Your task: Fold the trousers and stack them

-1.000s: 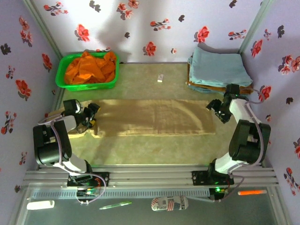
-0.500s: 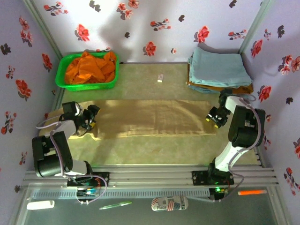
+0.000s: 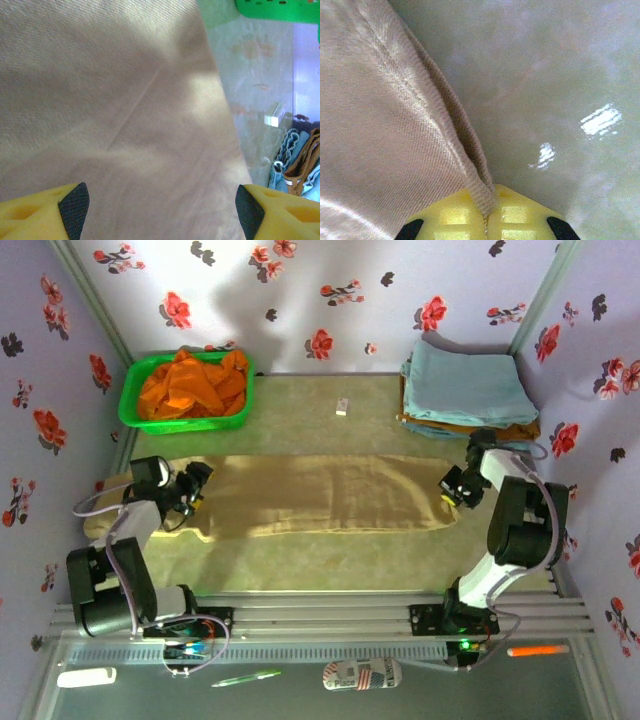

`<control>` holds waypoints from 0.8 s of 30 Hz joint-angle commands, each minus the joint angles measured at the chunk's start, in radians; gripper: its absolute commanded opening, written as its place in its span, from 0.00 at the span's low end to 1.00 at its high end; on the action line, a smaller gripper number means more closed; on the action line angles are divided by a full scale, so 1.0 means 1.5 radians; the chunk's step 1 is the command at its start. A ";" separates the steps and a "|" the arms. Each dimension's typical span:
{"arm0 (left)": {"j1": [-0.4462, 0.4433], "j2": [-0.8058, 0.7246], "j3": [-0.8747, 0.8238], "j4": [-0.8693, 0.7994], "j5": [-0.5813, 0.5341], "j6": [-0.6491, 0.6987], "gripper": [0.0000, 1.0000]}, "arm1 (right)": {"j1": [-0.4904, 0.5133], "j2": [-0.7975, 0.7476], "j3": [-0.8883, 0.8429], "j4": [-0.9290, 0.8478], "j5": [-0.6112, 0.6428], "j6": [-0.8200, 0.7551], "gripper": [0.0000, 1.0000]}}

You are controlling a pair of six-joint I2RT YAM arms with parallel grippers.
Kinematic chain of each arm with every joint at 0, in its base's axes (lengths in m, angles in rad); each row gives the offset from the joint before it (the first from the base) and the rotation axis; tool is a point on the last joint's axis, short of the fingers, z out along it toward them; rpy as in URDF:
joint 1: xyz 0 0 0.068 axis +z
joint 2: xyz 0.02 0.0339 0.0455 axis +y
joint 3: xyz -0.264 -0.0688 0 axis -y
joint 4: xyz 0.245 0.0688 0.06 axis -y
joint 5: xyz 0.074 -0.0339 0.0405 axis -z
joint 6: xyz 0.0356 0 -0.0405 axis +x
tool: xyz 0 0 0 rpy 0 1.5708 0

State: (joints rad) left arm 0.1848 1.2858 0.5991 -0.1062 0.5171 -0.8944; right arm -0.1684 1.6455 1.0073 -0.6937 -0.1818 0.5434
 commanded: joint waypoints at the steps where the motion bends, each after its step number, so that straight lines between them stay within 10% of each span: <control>1: -0.009 -0.034 0.007 -0.046 0.007 0.015 0.81 | 0.020 -0.055 0.032 -0.047 0.028 0.020 0.00; 24: -0.012 -0.099 0.008 -0.119 0.007 0.031 0.81 | 0.531 0.012 0.394 -0.132 0.130 0.121 0.00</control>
State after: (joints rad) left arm 0.1738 1.1503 0.5991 -0.2531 0.5175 -0.8787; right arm 0.5606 1.5993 1.5089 -0.8883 -0.0135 0.6750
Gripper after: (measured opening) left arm 0.809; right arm 0.052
